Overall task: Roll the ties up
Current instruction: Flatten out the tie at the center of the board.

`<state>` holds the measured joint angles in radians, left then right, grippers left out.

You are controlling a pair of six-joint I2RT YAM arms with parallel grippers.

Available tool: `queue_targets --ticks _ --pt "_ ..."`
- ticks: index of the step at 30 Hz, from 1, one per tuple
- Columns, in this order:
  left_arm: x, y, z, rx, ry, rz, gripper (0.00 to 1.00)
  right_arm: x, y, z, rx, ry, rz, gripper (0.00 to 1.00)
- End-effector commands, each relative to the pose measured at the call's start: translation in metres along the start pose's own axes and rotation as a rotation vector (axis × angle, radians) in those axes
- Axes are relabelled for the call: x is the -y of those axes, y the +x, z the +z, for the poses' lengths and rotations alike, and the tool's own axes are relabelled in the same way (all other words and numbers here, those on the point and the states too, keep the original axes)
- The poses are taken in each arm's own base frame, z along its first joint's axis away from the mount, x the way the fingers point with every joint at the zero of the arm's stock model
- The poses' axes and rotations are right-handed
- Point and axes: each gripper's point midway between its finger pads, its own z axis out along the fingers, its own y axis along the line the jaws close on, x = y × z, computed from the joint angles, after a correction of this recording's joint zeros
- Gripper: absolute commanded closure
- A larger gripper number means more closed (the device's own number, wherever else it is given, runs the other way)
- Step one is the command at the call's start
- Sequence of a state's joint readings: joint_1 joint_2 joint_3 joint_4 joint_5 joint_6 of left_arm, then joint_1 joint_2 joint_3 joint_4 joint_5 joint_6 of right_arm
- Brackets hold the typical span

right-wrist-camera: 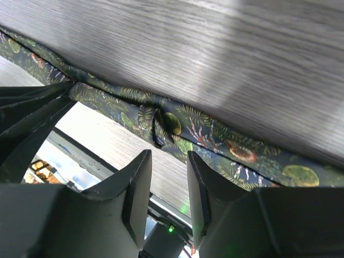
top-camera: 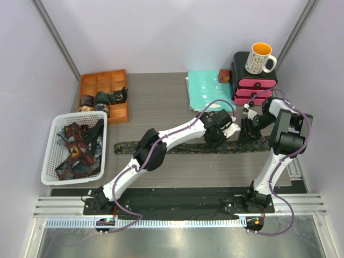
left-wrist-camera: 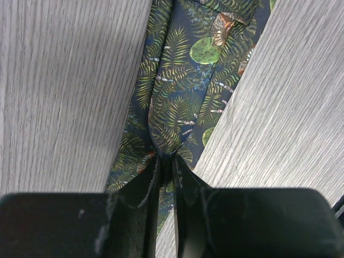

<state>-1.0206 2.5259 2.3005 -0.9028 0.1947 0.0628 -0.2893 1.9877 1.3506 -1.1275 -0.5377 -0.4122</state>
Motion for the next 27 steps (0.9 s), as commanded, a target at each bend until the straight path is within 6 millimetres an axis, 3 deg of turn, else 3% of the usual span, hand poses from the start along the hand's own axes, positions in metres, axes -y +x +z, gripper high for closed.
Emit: queue_targets --ticks 1,12,27 --pt "0.003 -0.009 -0.002 0.04 0.023 0.0 0.85 -0.003 -0.003 0.005 0.002 -0.009 0.003 0.62" --pt "0.004 -0.014 0.003 0.057 0.029 0.0 0.83 -0.001 -0.002 0.009 -0.008 -0.002 -0.004 0.71" --pt "0.005 -0.012 0.004 0.052 0.033 0.001 0.82 0.007 -0.002 0.016 -0.014 0.028 0.009 0.68"
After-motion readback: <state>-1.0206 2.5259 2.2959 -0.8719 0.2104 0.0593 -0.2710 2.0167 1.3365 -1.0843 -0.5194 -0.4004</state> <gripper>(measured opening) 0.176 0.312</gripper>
